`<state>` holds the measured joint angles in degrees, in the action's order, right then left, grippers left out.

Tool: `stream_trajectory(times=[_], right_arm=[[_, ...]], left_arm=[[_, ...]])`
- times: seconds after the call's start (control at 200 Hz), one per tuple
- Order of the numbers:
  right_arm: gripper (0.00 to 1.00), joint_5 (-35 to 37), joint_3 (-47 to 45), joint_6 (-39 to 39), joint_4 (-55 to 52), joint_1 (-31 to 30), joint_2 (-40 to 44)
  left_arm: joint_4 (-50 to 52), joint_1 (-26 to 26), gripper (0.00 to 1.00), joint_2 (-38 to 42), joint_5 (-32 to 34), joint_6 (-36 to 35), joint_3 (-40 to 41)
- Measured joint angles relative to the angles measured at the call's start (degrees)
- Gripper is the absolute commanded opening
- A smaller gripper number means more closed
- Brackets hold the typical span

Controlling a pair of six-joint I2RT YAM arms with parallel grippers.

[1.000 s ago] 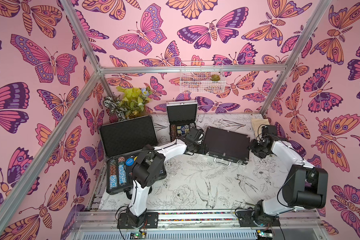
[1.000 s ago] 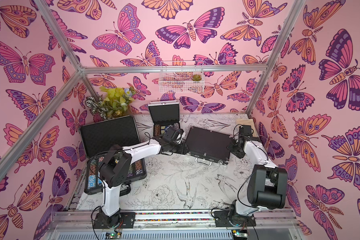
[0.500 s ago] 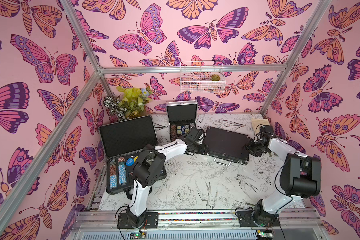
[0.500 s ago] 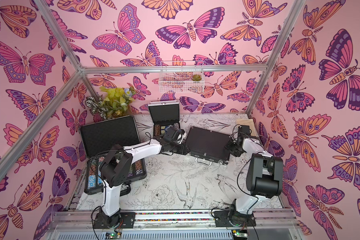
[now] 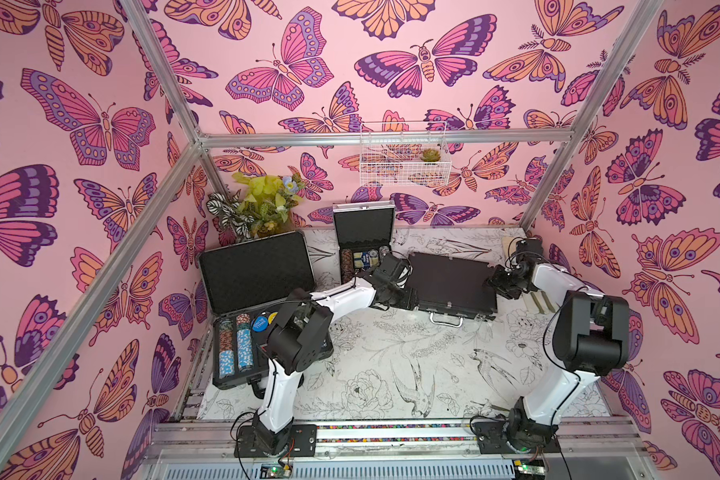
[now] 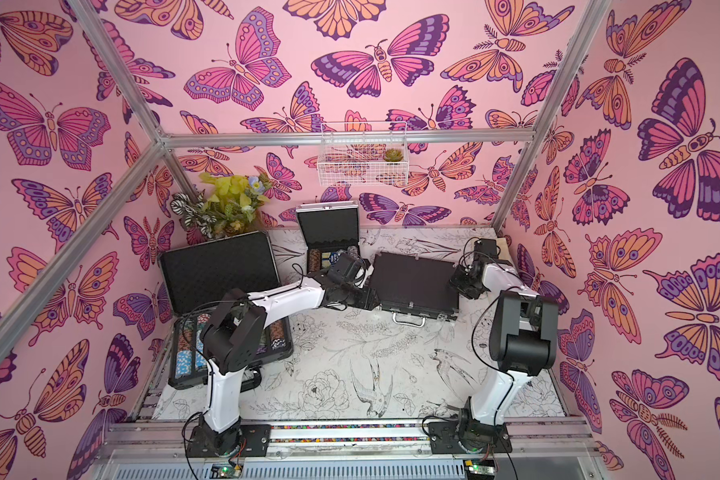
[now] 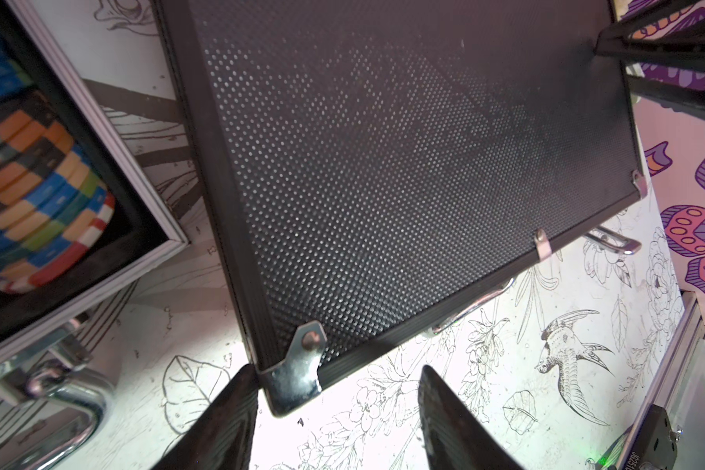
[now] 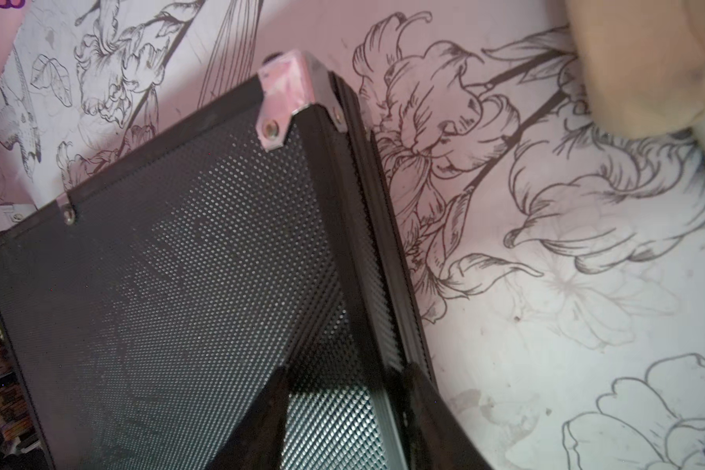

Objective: Close the poker set cases
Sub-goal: Adjust the poker set case at the center of the board.

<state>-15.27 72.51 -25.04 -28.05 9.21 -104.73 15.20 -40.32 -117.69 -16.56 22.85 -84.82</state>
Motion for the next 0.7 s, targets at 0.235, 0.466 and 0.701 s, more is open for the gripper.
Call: stream_trajectory(times=[0.235,0.466,0.701], right_arm=[[0.46,0.2,5.4,0.0,-0.4,-0.9,-4.1],[0.53,2.4,7.0,0.3,-0.2,-2.6,-5.0],[0.52,3.8,5.5,-0.5,-6.1,-4.0,4.6]], left_arm=[[0.4,0.0,0.62,-0.6,0.4,0.5,-1.0],[0.6,0.0,0.62,-0.6,1.3,0.6,-1.0],[0.4,-0.3,0.62,-0.6,1.6,0.6,-1.0]])
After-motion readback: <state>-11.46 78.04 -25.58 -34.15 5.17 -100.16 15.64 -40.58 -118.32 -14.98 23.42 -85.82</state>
